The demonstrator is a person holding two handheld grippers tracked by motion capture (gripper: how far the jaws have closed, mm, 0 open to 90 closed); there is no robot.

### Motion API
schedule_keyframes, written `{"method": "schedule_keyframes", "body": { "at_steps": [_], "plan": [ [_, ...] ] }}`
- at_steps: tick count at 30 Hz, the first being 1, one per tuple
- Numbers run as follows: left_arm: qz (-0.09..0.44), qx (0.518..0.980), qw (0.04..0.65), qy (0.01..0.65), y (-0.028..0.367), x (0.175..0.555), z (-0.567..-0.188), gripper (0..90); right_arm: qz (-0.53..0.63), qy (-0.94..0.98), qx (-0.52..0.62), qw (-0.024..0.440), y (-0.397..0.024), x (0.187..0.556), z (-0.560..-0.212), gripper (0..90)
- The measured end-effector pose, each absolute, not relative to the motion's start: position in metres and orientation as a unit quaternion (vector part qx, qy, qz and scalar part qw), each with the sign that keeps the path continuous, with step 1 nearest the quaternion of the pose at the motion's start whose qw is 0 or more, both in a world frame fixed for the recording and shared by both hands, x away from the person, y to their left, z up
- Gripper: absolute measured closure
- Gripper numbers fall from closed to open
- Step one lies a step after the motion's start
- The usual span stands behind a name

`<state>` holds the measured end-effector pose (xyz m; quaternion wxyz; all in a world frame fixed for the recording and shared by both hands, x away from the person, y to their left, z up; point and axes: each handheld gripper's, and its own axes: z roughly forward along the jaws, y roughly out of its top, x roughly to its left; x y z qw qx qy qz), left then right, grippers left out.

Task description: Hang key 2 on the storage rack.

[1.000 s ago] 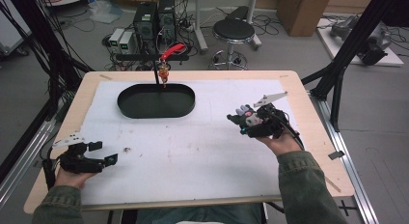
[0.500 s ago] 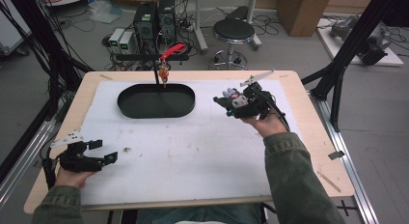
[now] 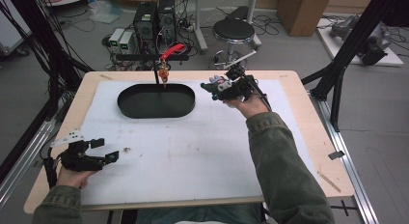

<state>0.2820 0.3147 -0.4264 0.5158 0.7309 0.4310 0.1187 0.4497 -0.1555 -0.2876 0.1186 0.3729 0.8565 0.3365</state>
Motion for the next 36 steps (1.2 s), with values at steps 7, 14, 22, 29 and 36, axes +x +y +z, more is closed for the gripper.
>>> {"method": "schedule_keyframes", "body": {
  "at_steps": [7,14,22,29,36],
  "plan": [
    [0.121,0.735,0.509,0.430,0.314,0.284,-0.428,3.7,0.335,0.858,0.370,0.118,-0.133,0.459,-0.276,32.3],
    [0.124,0.740,0.499,0.432,0.315,0.284,-0.430,3.7,0.359,0.843,0.385,0.109,-0.117,0.473,-0.269,31.9],
    [0.124,0.736,0.506,0.432,0.316,0.285,-0.430,3.7,0.354,0.848,0.378,0.111,-0.099,0.480,-0.262,32.3],
    [0.126,0.740,0.502,0.430,0.316,0.287,-0.431,3.7,0.357,0.851,0.361,0.136,-0.077,0.486,-0.256,32.3],
    [0.128,0.735,0.508,0.431,0.318,0.286,-0.430,3.7,0.377,0.836,0.370,0.150,-0.065,0.498,-0.260,32.5]
  ]
}}
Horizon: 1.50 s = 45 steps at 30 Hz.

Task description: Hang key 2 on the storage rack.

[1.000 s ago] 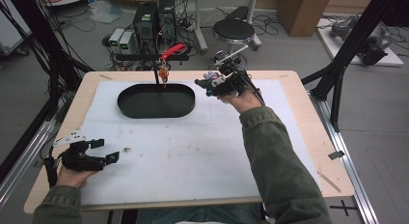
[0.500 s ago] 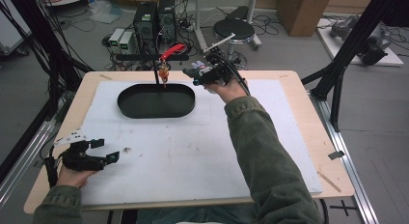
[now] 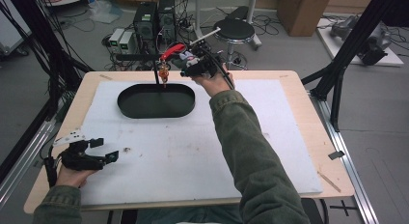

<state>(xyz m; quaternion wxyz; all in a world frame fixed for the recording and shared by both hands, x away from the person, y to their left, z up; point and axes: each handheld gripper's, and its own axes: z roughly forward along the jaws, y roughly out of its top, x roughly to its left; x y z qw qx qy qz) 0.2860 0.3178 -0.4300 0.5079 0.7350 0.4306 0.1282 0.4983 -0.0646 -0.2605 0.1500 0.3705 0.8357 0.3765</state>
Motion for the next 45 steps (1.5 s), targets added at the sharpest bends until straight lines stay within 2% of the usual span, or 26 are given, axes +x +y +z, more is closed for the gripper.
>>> {"method": "schedule_keyframes", "body": {
  "at_steps": [8,13,19,28,30,32,36,38,39,42,45],
  "plan": [
    [0.129,0.732,0.511,0.432,0.318,0.286,-0.430,3.7,0.394,0.829,0.371,0.141,-0.055,0.509,-0.266,32.8],
    [0.135,0.731,0.514,0.428,0.315,0.286,-0.428,3.7,0.392,0.824,0.370,0.174,-0.047,0.512,-0.261,32.9],
    [0.134,0.734,0.513,0.425,0.313,0.286,-0.427,3.7,0.395,0.816,0.386,0.171,-0.040,0.523,-0.257,32.9],
    [0.133,0.735,0.512,0.424,0.314,0.286,-0.427,3.7,0.372,0.797,0.426,0.213,-0.049,0.529,-0.257,32.5],
    [0.132,0.737,0.510,0.424,0.314,0.286,-0.427,3.7,0.367,0.799,0.430,0.205,-0.053,0.531,-0.258,31.7],
    [0.132,0.738,0.507,0.425,0.314,0.287,-0.428,3.7,0.360,0.803,0.429,0.202,-0.056,0.534,-0.261,28.0],
    [0.133,0.738,0.507,0.424,0.314,0.287,-0.428,3.7,0.341,0.813,0.415,0.226,-0.064,0.533,-0.272,10.4],
    [0.134,0.737,0.508,0.424,0.314,0.287,-0.427,3.7,0.343,0.820,0.407,0.211,-0.071,0.532,-0.278,7.9],
    [0.134,0.736,0.509,0.425,0.314,0.287,-0.427,3.7,0.346,0.822,0.402,0.206,-0.073,0.531,-0.280,1.3],
    [0.137,0.736,0.509,0.425,0.315,0.286,-0.427,3.7,0.352,0.831,0.392,0.178,-0.083,0.528,-0.289,0.6],
    [0.138,0.735,0.512,0.423,0.315,0.286,-0.426,3.7,0.350,0.832,0.395,0.173,-0.089,0.524,-0.292,0.6]
  ]
}}
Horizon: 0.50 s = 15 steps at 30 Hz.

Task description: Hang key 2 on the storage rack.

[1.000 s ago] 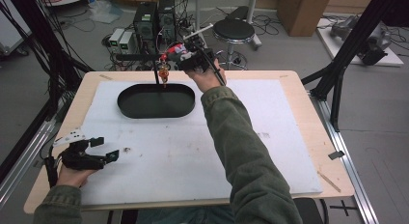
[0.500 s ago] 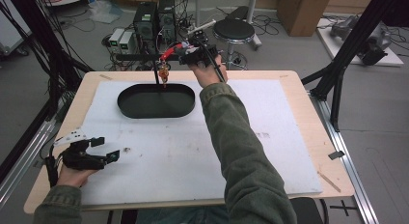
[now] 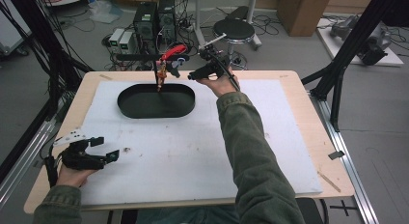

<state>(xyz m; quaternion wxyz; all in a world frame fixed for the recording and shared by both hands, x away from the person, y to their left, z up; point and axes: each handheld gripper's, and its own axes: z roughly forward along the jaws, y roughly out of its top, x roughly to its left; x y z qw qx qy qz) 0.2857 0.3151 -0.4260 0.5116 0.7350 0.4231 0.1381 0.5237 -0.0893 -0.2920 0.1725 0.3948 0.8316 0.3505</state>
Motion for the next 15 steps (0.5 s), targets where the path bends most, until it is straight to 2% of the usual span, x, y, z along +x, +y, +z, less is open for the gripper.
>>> {"method": "schedule_keyframes", "body": {
  "at_steps": [6,15],
  "plan": [
    [0.133,0.740,0.506,0.423,0.313,0.285,-0.426,3.7,0.370,0.831,0.390,0.141,-0.105,0.511,-0.290,0.6],
    [0.133,0.743,0.503,0.422,0.312,0.286,-0.427,3.7,0.366,0.842,0.369,0.146,-0.125,0.493,-0.280,0.7]
  ]
}}
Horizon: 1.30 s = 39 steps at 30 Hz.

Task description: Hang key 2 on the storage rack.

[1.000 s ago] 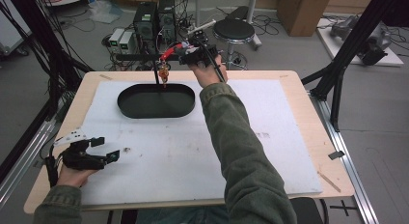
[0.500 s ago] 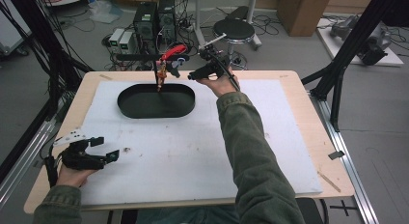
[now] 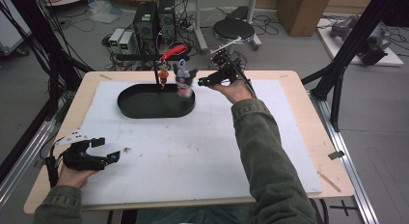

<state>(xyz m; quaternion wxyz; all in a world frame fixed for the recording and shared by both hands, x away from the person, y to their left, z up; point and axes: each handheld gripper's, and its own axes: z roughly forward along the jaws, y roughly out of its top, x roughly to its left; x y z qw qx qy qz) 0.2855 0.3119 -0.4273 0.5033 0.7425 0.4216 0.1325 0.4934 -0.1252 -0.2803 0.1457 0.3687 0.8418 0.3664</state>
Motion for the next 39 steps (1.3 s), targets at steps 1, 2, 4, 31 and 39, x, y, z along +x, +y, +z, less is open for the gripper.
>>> {"method": "schedule_keyframes", "body": {
  "at_steps": [1,2,4,31,39],
  "plan": [
    [0.133,0.743,0.503,0.421,0.312,0.286,-0.427,3.7,0.373,0.840,0.366,0.146,-0.128,0.491,-0.280,0.7],
    [0.133,0.743,0.503,0.421,0.312,0.286,-0.427,3.7,0.378,0.837,0.367,0.146,-0.130,0.489,-0.280,0.7],
    [0.134,0.745,0.500,0.421,0.312,0.286,-0.427,3.7,0.380,0.835,0.369,0.147,-0.136,0.486,-0.282,0.7],
    [0.133,0.748,0.493,0.424,0.311,0.285,-0.428,3.7,0.409,0.805,0.404,0.149,-0.213,0.431,-0.323,0.7],
    [0.126,0.749,0.491,0.426,0.312,0.284,-0.430,3.7,0.403,0.803,0.412,0.151,-0.231,0.415,-0.344,0.7]
  ]
}}
